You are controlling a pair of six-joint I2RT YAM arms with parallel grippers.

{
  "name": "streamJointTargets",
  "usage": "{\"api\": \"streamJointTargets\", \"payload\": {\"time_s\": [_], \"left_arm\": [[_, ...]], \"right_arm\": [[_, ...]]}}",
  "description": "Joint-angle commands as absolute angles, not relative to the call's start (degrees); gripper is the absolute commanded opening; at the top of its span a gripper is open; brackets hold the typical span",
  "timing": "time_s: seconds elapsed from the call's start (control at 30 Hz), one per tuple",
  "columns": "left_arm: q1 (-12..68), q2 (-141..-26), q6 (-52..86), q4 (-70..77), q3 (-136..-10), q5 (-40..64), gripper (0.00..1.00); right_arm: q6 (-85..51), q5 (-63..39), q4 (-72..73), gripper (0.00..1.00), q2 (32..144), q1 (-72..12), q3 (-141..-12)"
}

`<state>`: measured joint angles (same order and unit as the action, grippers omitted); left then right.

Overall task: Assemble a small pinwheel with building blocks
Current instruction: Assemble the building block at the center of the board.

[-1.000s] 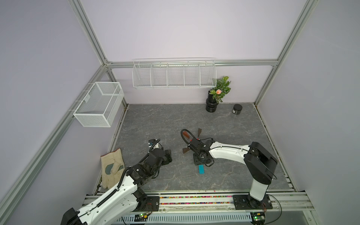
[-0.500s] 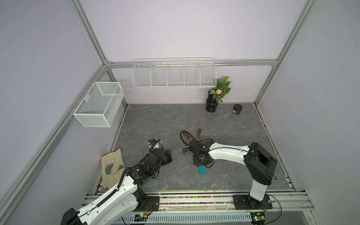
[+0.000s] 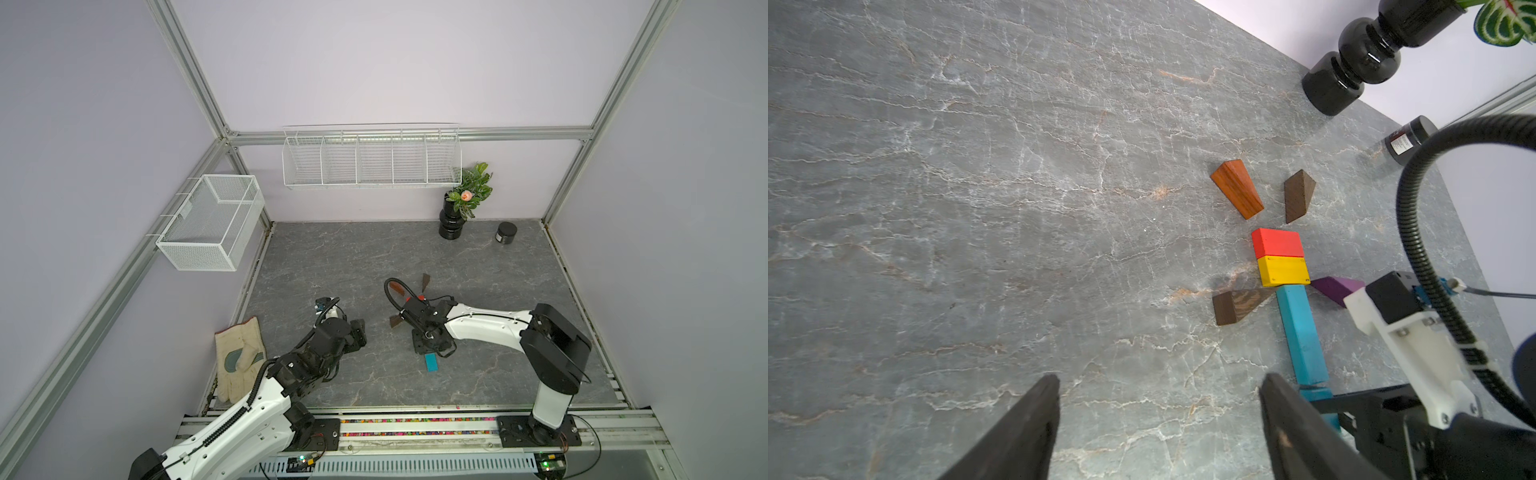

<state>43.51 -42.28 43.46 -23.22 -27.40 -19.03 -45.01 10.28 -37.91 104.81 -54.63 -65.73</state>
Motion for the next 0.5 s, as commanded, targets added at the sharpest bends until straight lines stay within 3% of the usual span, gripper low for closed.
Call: {"api": "streamJointTargets", "payload": {"time_s": [0.0,0.47], "left_arm": [[43.32,-41.88,44.38,-24.11,-26.72,-19.16,0.78],[43.33,-41.59,44.38,-24.31,-26.54,-19.31,0.78]], "right_arm": [[-44.86,11.43,-39.13,0.35,105.55,-54.05,-66.77],[-44.81,10.89,-38.88,0.35,106.37,-54.0,-67.32]]}}
